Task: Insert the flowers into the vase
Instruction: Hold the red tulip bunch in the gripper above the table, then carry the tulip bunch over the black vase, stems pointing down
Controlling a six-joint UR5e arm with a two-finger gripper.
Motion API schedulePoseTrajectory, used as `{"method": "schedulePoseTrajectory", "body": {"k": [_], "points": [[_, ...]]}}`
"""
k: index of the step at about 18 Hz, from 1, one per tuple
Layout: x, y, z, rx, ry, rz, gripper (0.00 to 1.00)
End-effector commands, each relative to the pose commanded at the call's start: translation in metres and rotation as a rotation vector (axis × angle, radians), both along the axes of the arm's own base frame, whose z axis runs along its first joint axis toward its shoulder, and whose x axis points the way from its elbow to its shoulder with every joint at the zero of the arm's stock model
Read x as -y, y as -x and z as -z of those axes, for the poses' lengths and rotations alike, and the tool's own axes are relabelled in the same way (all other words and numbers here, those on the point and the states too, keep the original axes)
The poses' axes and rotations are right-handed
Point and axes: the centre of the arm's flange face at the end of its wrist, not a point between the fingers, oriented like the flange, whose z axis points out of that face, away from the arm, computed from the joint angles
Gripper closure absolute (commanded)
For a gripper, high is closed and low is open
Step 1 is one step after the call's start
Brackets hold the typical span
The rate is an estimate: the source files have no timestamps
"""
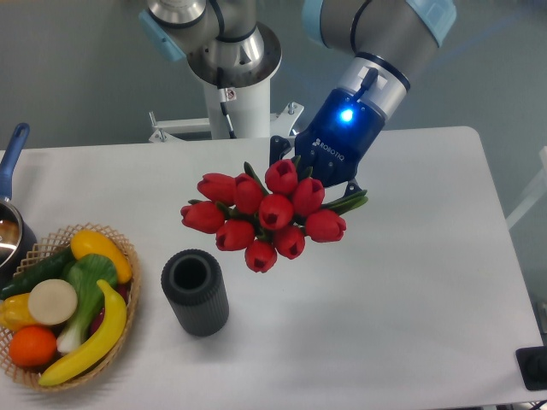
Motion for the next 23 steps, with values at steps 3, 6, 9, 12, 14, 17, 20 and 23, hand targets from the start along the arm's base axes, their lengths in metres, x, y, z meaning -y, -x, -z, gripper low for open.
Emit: {"method": "schedulePoseTrajectory", "body": {"k": [3, 6, 9, 12, 14, 17, 20, 23], "points": [[0.0, -0.001, -0.001, -0.004, -0.002, 0.002, 0.74], [-0.001, -0.002, -0.001, -0.002, -0.003, 0.003, 0.74], [-0.001, -0.002, -0.001, -0.006, -0.003, 0.003, 0.74], [-0.002, -0.001, -0.004, -0.015, -0.006, 0.007, 0.75], [-0.003, 0.0, -0.005, -0.017, -0.009, 0.007, 0.75], [-0.005, -0.003, -0.006, -0.014, -0.02, 0.017, 0.75], [-0.01, -0.004, -0.006, 0.002, -0.099, 0.055, 0.75], [-0.018, -0.006, -0.003, -0.021, -0.142, 0.083, 0.75]]}}
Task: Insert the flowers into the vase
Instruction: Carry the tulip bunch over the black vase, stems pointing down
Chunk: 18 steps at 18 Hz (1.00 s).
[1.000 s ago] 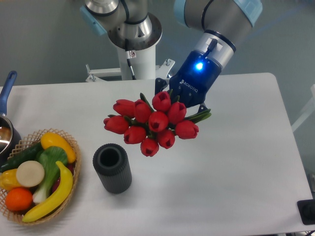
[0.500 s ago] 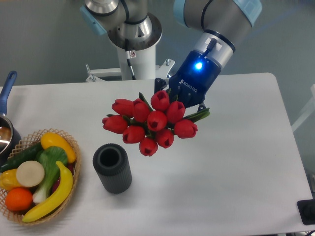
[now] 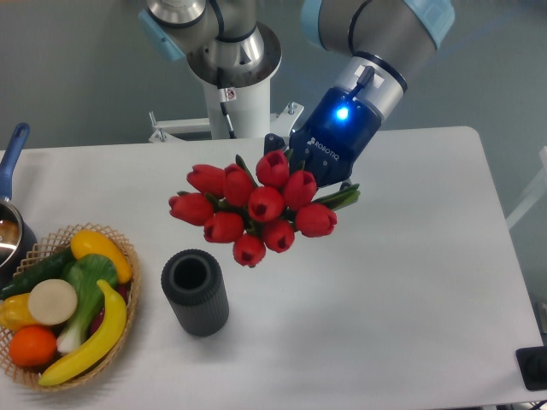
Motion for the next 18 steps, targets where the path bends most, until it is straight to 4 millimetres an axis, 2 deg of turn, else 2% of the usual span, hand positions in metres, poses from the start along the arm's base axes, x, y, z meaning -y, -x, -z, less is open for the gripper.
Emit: {"method": "schedulePoseTrajectory", "body": {"k": [3, 5, 7, 10, 13, 18], "points": [[-0.014, 0.001, 0.01, 0.002, -0.081, 0.07, 0.75], [-0.033, -0.011, 0.009, 0.003, -0.112, 0.124, 0.75], [-0.046, -0.012, 0.011, 0.003, -0.117, 0.147, 0.75], [-0.072, -0.035, 0.018, 0.012, -0.114, 0.203, 0.75], [-0.076, -0.046, 0.023, 0.03, -0.107, 0.219, 0.75], [-0.074, -0.049, 0.028, 0.045, -0.099, 0.217, 0.75]]}}
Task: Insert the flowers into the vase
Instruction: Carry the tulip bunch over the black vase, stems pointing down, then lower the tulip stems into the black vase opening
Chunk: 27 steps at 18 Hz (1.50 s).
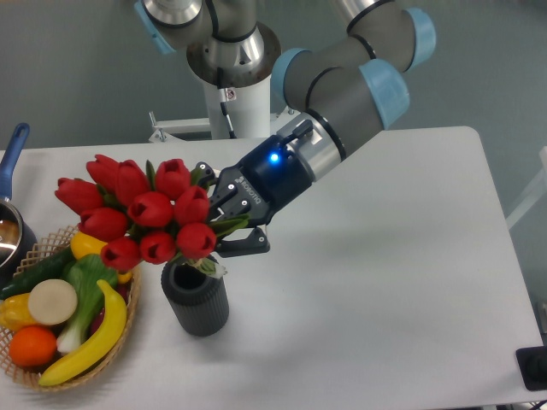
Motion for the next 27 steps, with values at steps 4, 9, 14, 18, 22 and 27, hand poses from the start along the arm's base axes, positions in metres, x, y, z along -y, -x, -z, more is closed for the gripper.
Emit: {"method": "schedulePoseTrajectory", "body": {"k": [4, 9, 14, 18, 22, 27], "points": [[-0.003, -0.007, 0.013, 0.019, 0.012, 0.012, 0.75], [-0.009, -0.016, 0.017, 0.035, 0.007, 0.035, 0.74], [-0.008, -0.02, 0.03, 0.058, 0.022, 0.039, 0.74], [-0.01, -0.021, 0.04, 0.072, 0.032, 0.042, 0.74], [-0.008, -0.024, 0.052, 0.103, 0.031, 0.05, 0.74], [-0.01, -0.022, 0.059, 0.099, 0.03, 0.053, 0.74]]}}
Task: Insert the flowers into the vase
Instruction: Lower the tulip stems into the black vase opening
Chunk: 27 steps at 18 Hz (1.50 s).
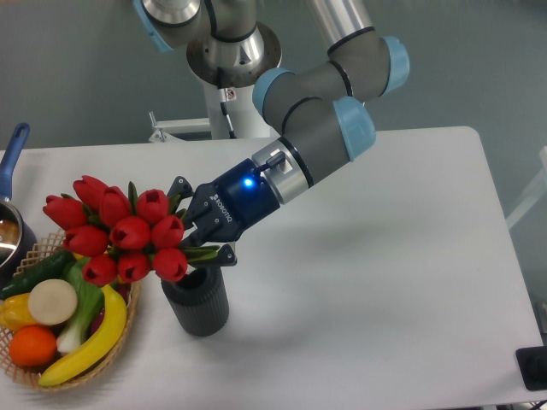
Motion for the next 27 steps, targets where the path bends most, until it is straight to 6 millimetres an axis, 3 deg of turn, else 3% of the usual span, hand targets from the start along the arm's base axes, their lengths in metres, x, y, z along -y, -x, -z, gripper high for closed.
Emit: {"method": "schedulePoseTrajectory", "body": {"k": [8, 15, 22, 27], "points": [[-0.003, 0.004, 0.023, -0.002, 0.001, 0.008, 0.74], [0.009, 0.004, 0.047, 0.005, 0.011, 0.0, 0.74], [0.006, 0.005, 0.081, 0.01, 0.017, 0.012, 0.74], [0.011, 0.004, 0.088, 0.017, 0.022, 0.009, 0.74]]}}
